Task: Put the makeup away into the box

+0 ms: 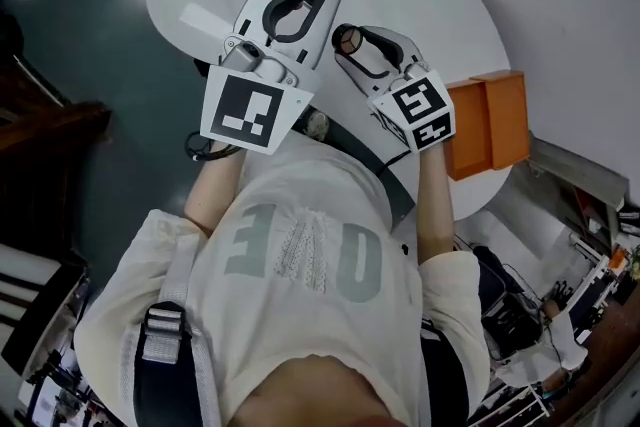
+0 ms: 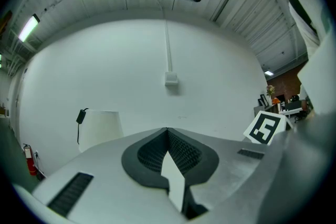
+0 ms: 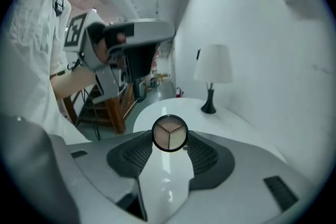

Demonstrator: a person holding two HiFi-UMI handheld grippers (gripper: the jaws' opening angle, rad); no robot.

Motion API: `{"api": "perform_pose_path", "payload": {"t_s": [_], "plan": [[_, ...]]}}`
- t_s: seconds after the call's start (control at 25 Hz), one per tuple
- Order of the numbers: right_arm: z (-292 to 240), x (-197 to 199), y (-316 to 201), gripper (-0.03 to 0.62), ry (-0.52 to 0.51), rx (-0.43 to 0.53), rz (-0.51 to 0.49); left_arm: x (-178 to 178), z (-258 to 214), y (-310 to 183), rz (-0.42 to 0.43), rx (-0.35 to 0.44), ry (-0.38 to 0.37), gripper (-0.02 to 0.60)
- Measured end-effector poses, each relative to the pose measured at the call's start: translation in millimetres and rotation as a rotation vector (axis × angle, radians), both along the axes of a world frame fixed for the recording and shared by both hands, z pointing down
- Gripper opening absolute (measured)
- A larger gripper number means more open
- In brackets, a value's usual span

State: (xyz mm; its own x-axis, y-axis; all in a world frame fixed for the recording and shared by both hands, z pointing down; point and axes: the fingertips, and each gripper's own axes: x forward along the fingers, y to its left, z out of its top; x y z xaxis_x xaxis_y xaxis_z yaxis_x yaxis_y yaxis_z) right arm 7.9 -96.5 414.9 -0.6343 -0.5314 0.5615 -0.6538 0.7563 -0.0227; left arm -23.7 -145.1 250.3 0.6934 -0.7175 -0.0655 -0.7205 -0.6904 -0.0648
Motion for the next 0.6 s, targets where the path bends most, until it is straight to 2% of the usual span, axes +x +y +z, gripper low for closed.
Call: {"api": "perform_pose_path", "payload": {"t_s": [0.2,0.36,0.52,0.6], "plan": [[-79,35,2,0.215,-0.169,0.2,0.243,21,-9,4,0.071,0.006,0.003,0.006],[-124,61,18,0.215,-0.275,0.329,0.377,36,-7,10,0.115,-0.003,-0.002,0.006],[-146,88,34,0.215,-0.344,0.387,0.499,55,-9,14,0.153,-0.006,-0.008,0.006],[-150,101,39,0.215,-0.341,0.399,0.541,68,-11,16,0.178,-0.008,-0.004,0.006]]}}
